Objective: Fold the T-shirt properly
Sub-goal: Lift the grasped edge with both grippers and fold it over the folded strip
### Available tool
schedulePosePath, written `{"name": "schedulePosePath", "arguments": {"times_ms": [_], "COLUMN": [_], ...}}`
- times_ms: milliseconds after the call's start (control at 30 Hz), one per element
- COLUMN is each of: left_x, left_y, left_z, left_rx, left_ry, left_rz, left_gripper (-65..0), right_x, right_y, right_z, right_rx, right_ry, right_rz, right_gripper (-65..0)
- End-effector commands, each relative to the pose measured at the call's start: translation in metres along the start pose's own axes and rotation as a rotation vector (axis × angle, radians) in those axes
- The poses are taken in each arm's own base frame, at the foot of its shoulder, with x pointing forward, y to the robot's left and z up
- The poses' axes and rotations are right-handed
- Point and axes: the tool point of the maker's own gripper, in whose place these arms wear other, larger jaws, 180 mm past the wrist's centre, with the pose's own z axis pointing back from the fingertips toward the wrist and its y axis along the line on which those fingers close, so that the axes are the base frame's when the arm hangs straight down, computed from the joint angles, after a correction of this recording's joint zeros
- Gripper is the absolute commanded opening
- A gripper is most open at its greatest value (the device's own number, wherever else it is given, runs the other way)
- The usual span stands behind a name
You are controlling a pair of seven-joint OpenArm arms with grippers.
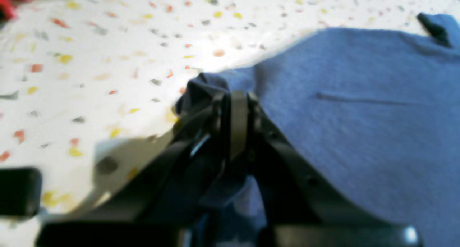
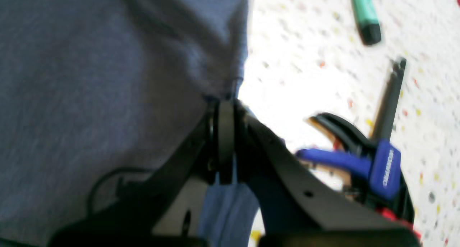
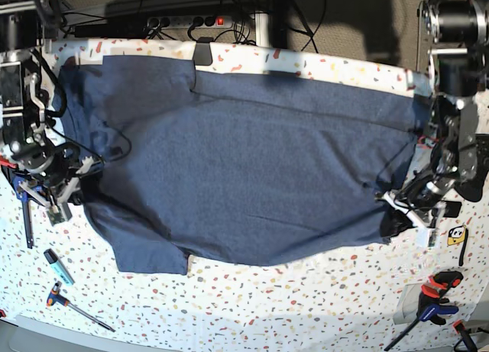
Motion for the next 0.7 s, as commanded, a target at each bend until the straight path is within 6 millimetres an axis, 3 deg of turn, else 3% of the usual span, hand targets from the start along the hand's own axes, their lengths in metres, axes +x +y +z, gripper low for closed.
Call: {"name": "schedulePosePath", "arguments": {"times_ms": [0,167,333,433,633,667], "left_x": [0.037,0.028,0.019,0.018,0.016,0.018], "left_y": [0.013,0.026,0.041,0.036,0.031,0.03], "left_z": [0.009,0.038,0.062,0.072,0.075,0.074], "left_rx": [0.027,0.071,0.096,0.051,0.033,0.031], "left_ry": [-0.093,-0.021,-0.016,-0.044,-0.061,-0.07], "left_rz": [-0.037,-0.11,-0.014,0.02,0.041,0.043], "left_gripper": [-65.0,-65.0,-65.0,-65.0,-65.0,-65.0], "right_x": [0.02,0.002,-0.01,-0.011,-0.005,-0.005], "right_y": [-0.017,-0.021,-0.02,-0.02,-0.019,-0.02], "right_z": [0.01,0.034,0.055,0.064,0.062,0.059], "right_rx": [-0.034,-0.056,-0.067,-0.077,-0.076,-0.083], "right_ry": [-0.067,-0.06,-0.059,-0.069,-0.09,-0.085], "right_rz": [-0.004,-0.03,-0.019,-0.024,-0.07,-0.08], "right_gripper": [-65.0,-65.0,-65.0,-65.0,-65.0,-62.2]}}
